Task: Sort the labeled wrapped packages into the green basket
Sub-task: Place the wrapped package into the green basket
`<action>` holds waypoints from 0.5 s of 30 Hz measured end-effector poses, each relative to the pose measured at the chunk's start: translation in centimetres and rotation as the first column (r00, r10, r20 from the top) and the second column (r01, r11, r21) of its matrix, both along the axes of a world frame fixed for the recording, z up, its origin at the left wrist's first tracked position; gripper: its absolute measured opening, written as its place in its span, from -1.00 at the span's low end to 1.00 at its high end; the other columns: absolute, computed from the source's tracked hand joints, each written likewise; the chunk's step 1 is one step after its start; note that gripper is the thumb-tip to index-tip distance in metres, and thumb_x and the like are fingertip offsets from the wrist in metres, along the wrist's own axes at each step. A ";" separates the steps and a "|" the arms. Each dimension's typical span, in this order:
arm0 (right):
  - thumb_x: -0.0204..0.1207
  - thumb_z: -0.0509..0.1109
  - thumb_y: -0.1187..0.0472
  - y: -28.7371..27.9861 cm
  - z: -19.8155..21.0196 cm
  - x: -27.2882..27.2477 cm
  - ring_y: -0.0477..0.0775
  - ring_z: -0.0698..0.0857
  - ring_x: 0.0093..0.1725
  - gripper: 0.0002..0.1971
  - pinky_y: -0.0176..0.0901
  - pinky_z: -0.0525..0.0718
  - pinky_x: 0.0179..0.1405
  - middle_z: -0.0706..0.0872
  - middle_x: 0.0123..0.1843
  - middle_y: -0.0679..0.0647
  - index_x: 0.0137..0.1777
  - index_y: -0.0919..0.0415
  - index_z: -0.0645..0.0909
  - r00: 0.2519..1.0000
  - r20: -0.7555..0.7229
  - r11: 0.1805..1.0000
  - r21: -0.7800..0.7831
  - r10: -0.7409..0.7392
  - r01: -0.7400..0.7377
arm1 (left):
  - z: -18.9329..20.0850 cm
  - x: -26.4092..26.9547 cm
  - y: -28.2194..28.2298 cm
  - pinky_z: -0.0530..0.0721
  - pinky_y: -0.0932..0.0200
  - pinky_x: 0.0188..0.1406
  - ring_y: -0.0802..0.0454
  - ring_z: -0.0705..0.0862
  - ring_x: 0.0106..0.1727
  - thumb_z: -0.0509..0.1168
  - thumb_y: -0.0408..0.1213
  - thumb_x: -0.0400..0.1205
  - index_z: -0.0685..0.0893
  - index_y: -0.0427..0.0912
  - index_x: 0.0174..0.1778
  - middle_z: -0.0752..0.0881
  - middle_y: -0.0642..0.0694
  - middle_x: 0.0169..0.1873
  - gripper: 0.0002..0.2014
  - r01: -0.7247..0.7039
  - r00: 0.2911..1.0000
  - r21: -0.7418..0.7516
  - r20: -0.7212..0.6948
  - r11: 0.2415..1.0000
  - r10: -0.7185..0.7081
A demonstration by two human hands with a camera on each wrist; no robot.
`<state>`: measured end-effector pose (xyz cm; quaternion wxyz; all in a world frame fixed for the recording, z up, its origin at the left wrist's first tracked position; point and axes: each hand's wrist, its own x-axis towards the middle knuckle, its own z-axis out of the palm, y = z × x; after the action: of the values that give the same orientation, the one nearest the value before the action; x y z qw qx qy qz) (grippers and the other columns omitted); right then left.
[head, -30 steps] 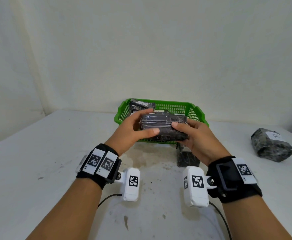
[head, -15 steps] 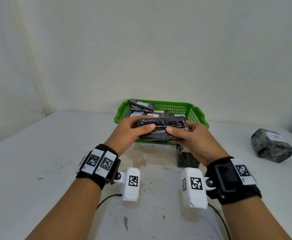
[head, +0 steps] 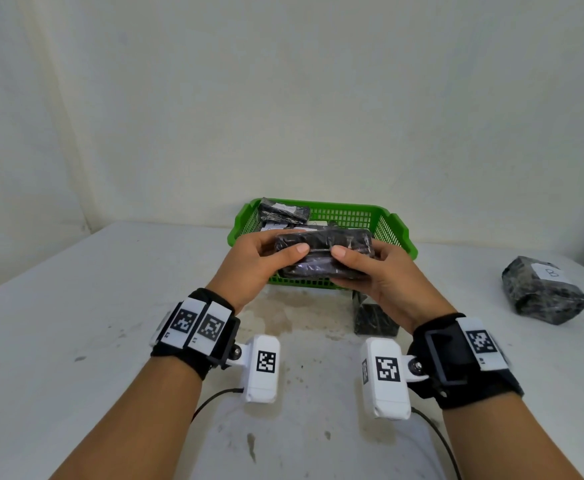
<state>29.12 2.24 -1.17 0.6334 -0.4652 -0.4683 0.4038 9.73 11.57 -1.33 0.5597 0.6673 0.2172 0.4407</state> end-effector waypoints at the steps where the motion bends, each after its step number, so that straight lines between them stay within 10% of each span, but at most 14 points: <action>1: 0.28 0.66 0.15 0.0 0.0 0.1 0.25 0.85 0.25 -0.42 0.07 0.82 0.28 0.87 0.23 0.28 0.29 0.38 0.72 1.000 -0.016 1.000 -0.004 0.018 -0.018 | 0.0 0.0 0.1 0.63 -0.26 0.35 -0.20 0.78 0.19 0.56 -0.08 0.38 0.83 -0.05 0.10 0.82 -0.21 0.11 -0.63 0.002 1.000 -0.012 0.013 1.000 -0.002; 8: 0.31 0.71 0.35 -0.1 0.0 0.6 0.22 0.81 0.33 -0.38 0.17 0.74 0.39 0.86 0.27 0.17 0.42 0.24 0.71 0.992 0.091 0.986 0.148 -0.084 0.070 | 0.5 -0.6 0.1 0.76 -0.02 0.17 -0.11 0.76 0.23 0.54 -0.40 0.48 0.70 -0.09 0.35 0.78 -0.12 0.20 -0.51 0.034 0.993 0.104 -0.120 0.994 -0.021; 15: 0.31 0.65 0.15 -0.7 1.2 -0.9 0.21 0.81 0.34 -0.32 0.19 0.74 0.38 0.84 0.30 0.21 0.47 0.23 0.62 0.997 -0.045 0.974 0.215 -0.059 0.067 | 0.6 -0.3 -0.5 0.75 -0.17 0.22 -0.07 0.76 0.19 0.67 -0.25 0.28 0.67 -0.07 0.35 0.79 -0.08 0.14 -0.32 0.034 0.986 0.214 -0.166 0.976 0.002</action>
<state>28.18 1.59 0.00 0.7016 -0.4003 -0.4823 0.3391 9.42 11.11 -0.72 0.4675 0.7602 0.2082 0.4002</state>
